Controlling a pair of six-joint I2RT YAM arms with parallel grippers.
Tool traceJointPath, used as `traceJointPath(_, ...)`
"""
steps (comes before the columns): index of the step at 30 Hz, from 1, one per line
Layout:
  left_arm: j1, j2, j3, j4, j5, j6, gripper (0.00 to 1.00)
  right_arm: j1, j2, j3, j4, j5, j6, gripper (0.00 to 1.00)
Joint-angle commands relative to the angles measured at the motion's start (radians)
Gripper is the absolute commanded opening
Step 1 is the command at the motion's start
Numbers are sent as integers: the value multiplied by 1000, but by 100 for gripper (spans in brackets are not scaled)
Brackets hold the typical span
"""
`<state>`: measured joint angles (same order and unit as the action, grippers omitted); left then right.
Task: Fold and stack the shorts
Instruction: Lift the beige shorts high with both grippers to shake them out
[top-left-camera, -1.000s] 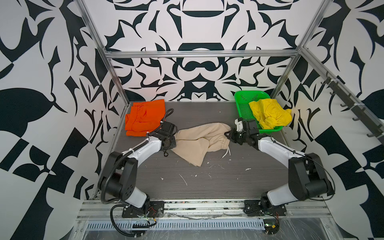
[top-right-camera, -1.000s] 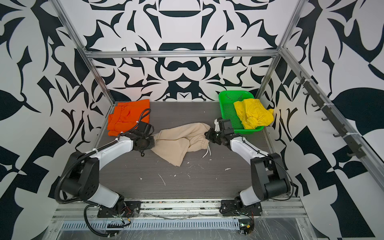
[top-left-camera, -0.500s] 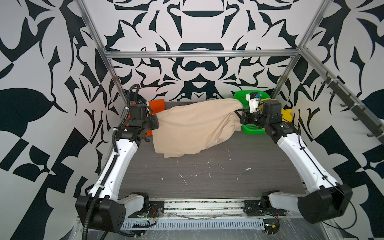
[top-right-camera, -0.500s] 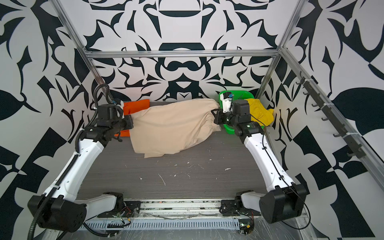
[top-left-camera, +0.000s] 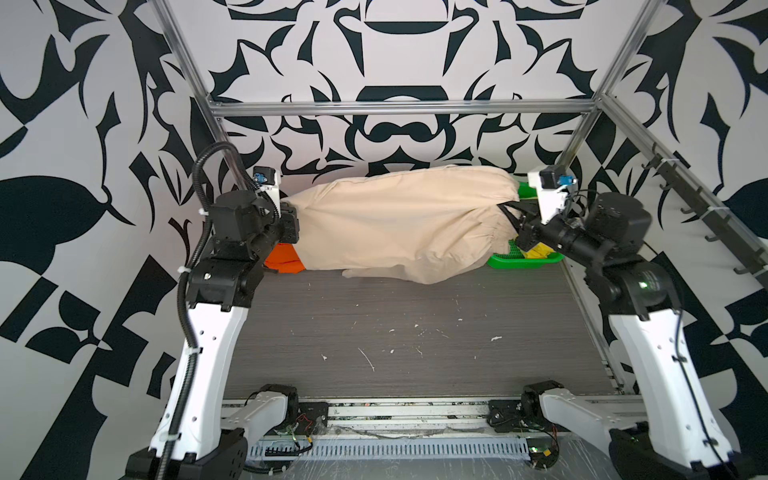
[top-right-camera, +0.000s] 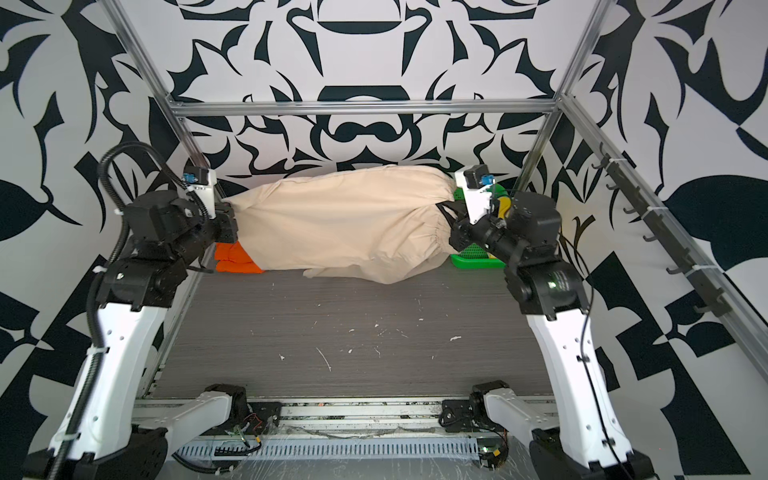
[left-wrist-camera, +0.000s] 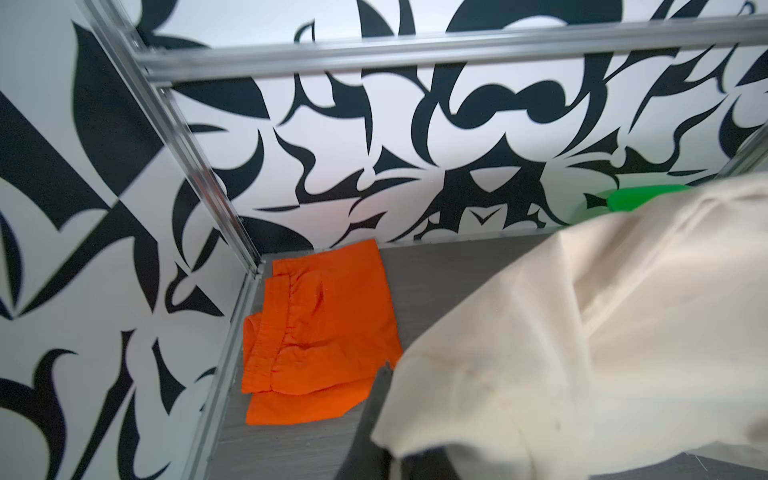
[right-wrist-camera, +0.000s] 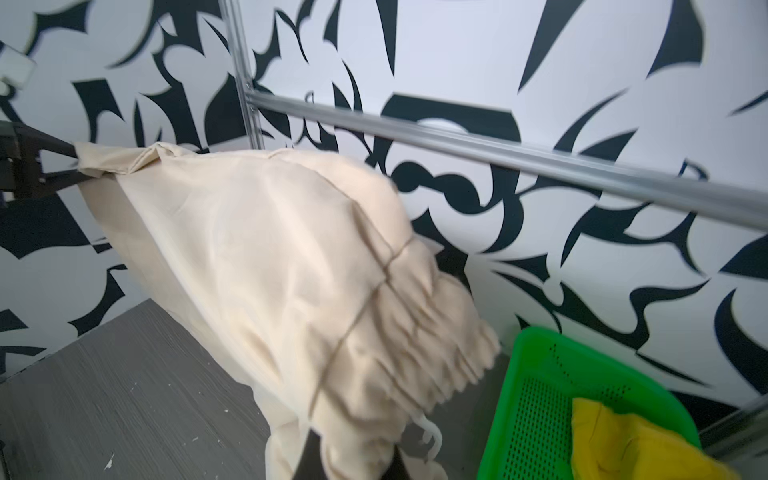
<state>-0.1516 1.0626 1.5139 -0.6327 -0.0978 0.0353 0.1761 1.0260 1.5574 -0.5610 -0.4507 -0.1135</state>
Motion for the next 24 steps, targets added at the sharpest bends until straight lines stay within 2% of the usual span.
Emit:
traceJointPath(1,4,-49,67,-57,-6,63,9,-4,-56,88,-43,-30,-34,0)
traceJointPath(4,4,-39,111,-107,-4,64,9,-3,-76,108,-66,-46,-17,0)
traceJointPath(8,4,2,96,-91,32,49,9,-4,-43,98,-50,-74,22,0)
traceJointPath(12,9,99,93,-31,90,40,8,-4,58,82,12,-111,58,0)
traceJointPath(16,44,250,175,26,165,42,8,-4,211,106,109,-111,71,0)
traceJointPath(19,94,368,290,42,219,42,7,-4,360,200,136,-119,66,0)
traceJointPath(24,154,560,574,26,301,48,6,-4,630,532,115,-144,41,0)
